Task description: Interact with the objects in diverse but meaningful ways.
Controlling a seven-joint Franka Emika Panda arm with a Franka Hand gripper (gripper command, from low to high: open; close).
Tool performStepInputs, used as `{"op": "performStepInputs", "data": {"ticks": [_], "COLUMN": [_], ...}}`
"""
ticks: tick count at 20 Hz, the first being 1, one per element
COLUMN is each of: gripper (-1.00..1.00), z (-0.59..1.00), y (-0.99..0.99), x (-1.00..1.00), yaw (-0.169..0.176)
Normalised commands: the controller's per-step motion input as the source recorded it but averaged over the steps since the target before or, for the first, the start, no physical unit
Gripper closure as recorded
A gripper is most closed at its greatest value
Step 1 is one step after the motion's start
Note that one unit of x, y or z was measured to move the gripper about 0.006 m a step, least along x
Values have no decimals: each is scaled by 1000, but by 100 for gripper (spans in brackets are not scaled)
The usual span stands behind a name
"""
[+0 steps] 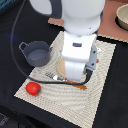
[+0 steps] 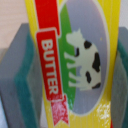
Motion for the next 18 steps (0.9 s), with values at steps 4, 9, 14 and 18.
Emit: {"op": "performStepInputs", "data": {"ticks": [4, 9, 14, 18], "gripper": [100, 100, 100, 100], "z": [-37, -89, 79, 16], "y": [-958, -550, -15, 0], "x": [69, 322, 841, 762], "yaw": [-4, -42, -54, -61]}}
